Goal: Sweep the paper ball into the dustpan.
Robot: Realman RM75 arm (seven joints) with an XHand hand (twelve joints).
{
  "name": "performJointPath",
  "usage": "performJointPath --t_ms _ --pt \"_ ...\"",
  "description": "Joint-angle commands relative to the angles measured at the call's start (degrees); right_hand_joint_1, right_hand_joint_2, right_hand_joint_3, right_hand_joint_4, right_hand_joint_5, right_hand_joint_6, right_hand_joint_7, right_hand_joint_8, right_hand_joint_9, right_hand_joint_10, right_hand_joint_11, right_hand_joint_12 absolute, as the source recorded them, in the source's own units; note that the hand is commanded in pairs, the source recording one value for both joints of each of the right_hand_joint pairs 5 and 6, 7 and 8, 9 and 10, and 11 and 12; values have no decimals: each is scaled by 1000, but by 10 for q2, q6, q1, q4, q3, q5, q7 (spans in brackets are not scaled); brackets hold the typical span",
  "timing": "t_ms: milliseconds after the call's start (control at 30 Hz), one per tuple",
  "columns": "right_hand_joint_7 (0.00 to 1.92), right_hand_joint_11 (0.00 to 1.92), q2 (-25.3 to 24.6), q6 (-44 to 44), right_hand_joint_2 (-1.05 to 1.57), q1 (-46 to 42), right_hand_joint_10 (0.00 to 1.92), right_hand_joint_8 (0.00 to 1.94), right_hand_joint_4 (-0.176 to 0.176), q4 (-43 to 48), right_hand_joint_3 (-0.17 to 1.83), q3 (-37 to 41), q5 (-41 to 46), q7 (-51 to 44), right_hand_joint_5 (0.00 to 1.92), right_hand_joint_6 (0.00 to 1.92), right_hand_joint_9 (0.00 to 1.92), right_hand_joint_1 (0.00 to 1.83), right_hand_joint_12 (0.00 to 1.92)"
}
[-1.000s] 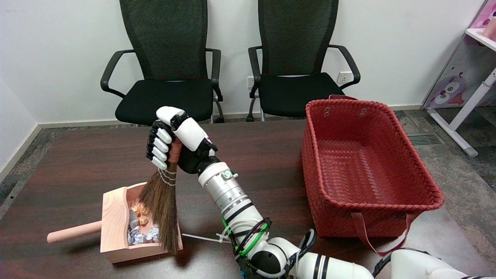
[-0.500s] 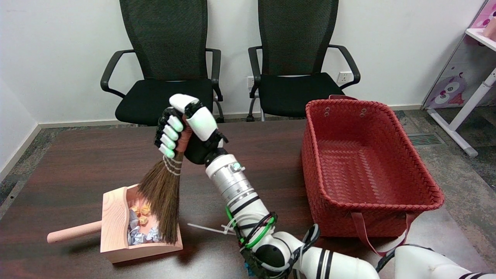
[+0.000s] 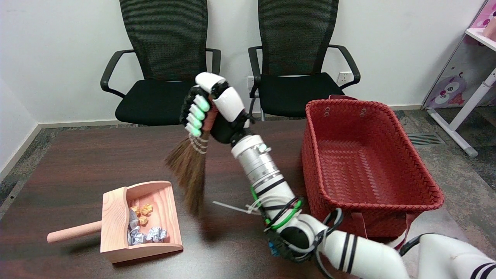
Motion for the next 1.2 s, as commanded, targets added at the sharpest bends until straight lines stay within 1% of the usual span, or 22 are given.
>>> performJointPath --t_ms 33,133,267,367,500,667,967,1200 --pt "1920 1920 162 8 1571 -4 1920 1920 28 -157 1602 20 119 -234 1920 1920 1920 666 1920" --pt "1920 1920 184 8 1571 -5 1920 1920 28 -175 1627 20 145 -286 1920 1920 1920 674 1920" --pt "1920 1920 203 3 1571 -12 1920 1920 27 -190 1637 22 173 -334 1920 1920 1920 686 1920" --pt "1920 1920 214 2 1571 -31 1920 1920 26 -204 1644 44 180 -360 1920 1920 1920 695 1920" --pt "1920 1920 220 1 1571 -66 1920 1920 24 -221 1674 87 179 -363 1920 1920 1920 702 1920" --pt "1920 1920 222 1 1571 -97 1920 1920 22 -232 1709 120 173 -364 1920 1920 1920 708 1920" --pt "1920 1920 222 5 1571 -99 1920 1920 20 -227 1807 120 173 -364 1920 1920 1920 711 1920" --pt "1920 1920 222 5 1571 -95 1920 1920 19 -226 1833 118 175 -364 1920 1920 1920 706 1920"
